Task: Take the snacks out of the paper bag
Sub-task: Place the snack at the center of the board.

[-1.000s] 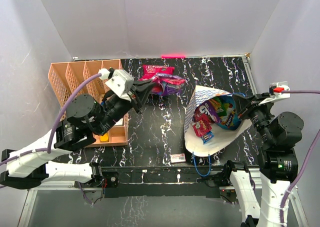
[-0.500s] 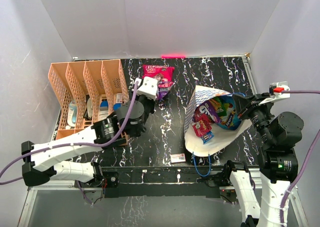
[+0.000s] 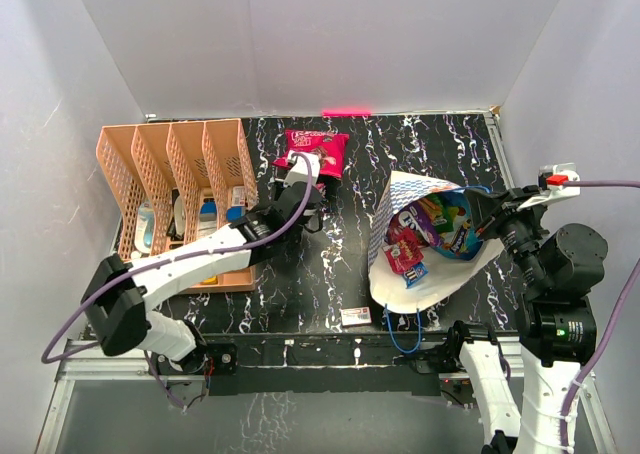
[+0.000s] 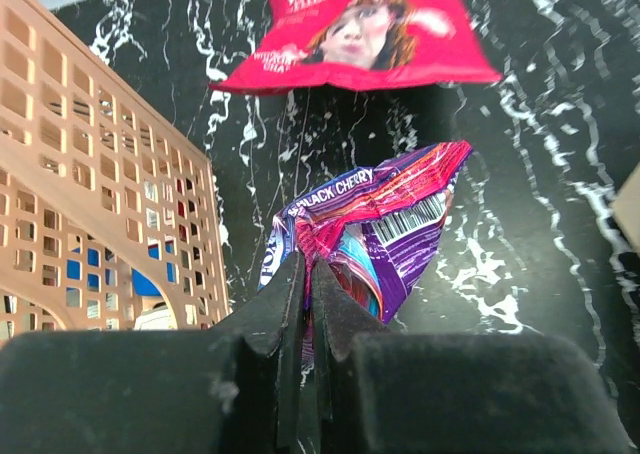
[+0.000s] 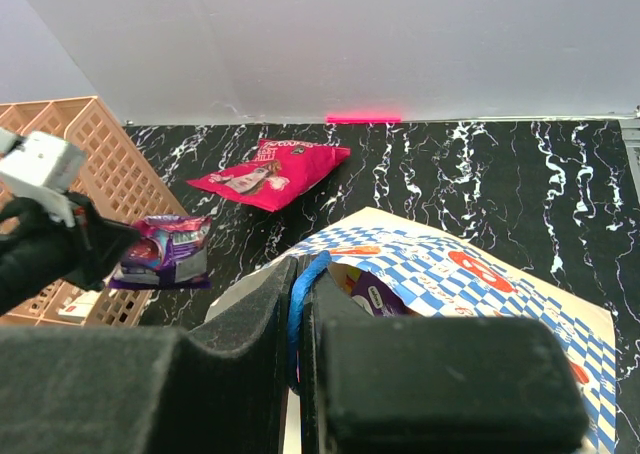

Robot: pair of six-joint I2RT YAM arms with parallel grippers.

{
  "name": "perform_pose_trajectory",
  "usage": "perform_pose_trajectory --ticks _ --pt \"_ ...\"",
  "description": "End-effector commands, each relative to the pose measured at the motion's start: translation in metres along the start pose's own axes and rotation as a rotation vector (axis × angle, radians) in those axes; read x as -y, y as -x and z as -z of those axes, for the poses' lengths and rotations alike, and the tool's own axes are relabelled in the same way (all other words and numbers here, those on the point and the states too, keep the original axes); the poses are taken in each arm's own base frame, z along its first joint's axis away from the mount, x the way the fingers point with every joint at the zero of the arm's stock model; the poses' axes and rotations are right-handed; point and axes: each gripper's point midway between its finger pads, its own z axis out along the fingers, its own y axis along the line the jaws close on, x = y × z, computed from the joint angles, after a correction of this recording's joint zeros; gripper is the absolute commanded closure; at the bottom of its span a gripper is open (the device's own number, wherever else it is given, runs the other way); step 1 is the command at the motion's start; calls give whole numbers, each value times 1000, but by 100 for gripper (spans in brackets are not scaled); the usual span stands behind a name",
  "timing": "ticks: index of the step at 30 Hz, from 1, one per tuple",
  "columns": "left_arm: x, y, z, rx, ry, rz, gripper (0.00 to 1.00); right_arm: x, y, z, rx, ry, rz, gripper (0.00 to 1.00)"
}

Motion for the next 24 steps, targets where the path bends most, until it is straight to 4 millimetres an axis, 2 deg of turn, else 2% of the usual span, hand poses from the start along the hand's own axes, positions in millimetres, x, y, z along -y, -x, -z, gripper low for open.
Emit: perform_pose_trajectory --ticks 1,9,12,17,20,24 --pt "-7 -3 -16 -7 29 17 100 -13 33 7 100 34 45 92" --pt "-16 -3 -41 -3 86 -128 100 -14 34 7 96 39 40 92" --pt "-17 -20 -48 -37 104 -163 100 -15 33 7 92 44 32 92" --pt "3 -57 -57 -119 3 -208 100 -15 25 16 71 27 11 92" --pt "6 -70 -61 -169 -2 -255 100 -11 14 25 47 -1 13 92" --pt "0 -82 -63 -194 31 -268 100 -6 -8 33 -7 -33 -8 92"
